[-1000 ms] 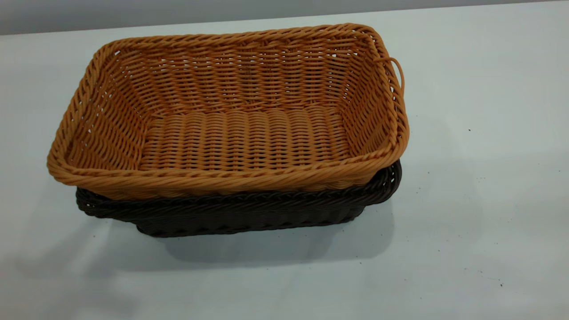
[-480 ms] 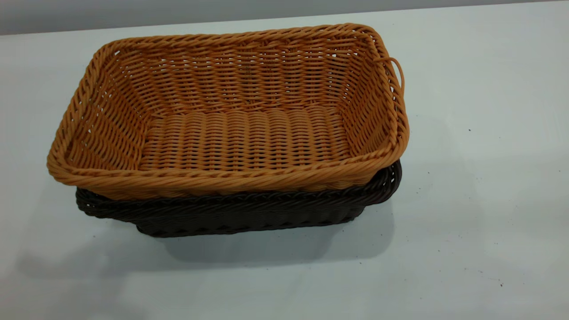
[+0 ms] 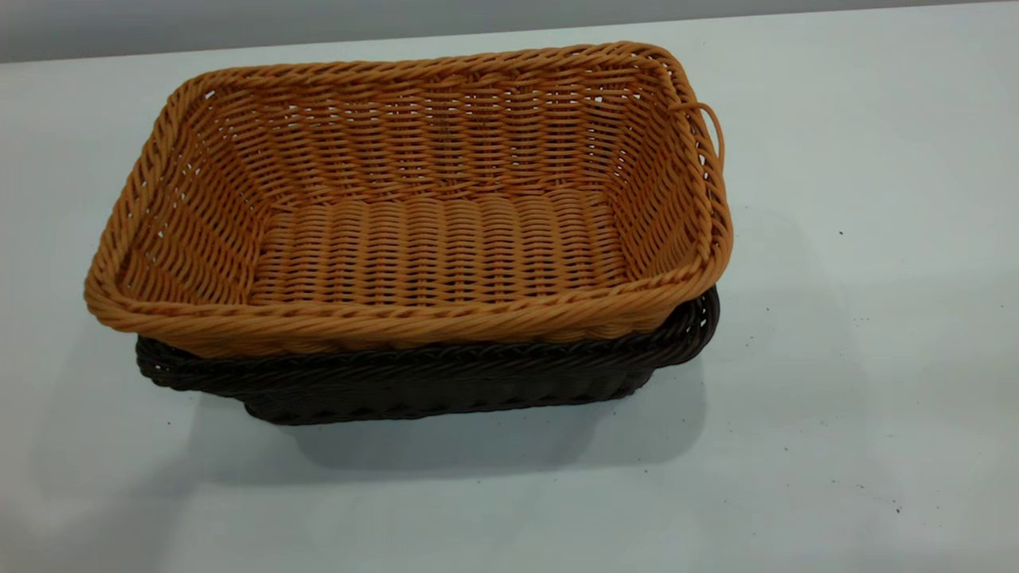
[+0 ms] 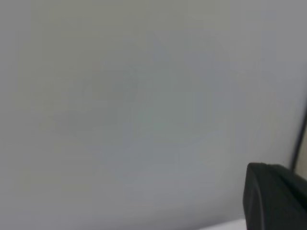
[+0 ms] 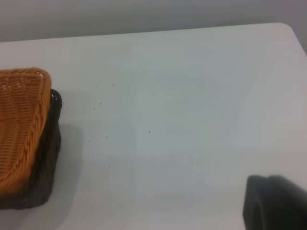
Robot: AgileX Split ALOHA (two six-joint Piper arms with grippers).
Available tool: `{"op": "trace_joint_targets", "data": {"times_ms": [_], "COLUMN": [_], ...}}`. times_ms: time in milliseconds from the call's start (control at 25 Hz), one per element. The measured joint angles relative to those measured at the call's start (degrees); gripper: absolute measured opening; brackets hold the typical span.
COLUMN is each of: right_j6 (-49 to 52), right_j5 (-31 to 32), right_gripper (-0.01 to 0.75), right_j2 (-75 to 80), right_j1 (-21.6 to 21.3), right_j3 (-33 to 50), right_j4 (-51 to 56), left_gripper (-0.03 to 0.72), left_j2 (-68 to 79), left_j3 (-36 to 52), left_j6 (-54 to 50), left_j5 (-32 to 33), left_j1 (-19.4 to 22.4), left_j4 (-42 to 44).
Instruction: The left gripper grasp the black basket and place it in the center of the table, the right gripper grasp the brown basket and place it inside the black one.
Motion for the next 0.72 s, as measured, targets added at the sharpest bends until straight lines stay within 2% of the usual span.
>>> {"op": "trace_joint_targets", "data": {"times_ms": [160,320,440,520,720], "right_j6": [0.0,0.0,0.1,0.1,0.1], "right_j5": [0.0,0.0,0.0,0.0,0.0], "right_gripper": [0.005,0.005,0.005,0.005,0.005], "right_j2": [0.0,0.0,0.0,0.0,0.0], "right_j1": [0.0,0.0,0.0,0.0,0.0], "right_j3": [0.0,0.0,0.0,0.0,0.0], "right_j4": [0.0,0.0,0.0,0.0,0.0], "left_gripper": [0.0,-0.001,-0.001,-0.001,-0.001], "left_j2": [-2.4,-6.7,-10.3,-12.7,-18.7], "left_j3": [1.0,3.0,2.7,2.7,2.7], "left_j6": [0.0,-1.0,-6.4,-11.9,-34.2], "left_j5": [2.0,9.5,18.9,27.5,46.8], "left_j1": [0.0,0.0,0.0,0.0,0.0], "left_j4": [9.4,23.8,37.4,46.4,66.9]}}
